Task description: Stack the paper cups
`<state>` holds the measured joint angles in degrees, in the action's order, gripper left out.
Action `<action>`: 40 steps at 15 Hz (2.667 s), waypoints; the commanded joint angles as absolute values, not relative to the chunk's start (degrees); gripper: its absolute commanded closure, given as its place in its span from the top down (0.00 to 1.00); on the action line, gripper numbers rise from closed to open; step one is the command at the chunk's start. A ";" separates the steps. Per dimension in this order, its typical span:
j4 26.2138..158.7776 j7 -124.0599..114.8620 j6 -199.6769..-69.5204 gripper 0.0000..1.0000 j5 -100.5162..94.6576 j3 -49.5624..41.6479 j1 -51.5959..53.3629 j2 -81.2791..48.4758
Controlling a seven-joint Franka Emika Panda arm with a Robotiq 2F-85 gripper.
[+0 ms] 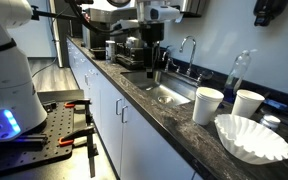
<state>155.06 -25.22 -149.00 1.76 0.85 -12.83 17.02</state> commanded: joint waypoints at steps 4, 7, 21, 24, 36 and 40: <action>154.59 -27.77 -151.79 1.00 0.38 1.08 -12.98 14.73; 153.62 -32.15 -159.20 1.00 -3.78 2.36 -14.73 9.87; 137.17 -65.59 -160.89 1.00 -42.55 1.39 -17.78 -9.41; 134.19 -69.08 -160.04 1.00 -45.95 0.76 -17.03 -12.30; 130.59 -82.30 -159.37 1.00 -61.79 -3.33 -14.57 -15.66; 129.19 -88.18 -161.24 1.00 -69.37 -3.70 -13.68 -17.00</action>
<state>131.06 -83.34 -160.65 -64.44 -2.73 -15.30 -15.75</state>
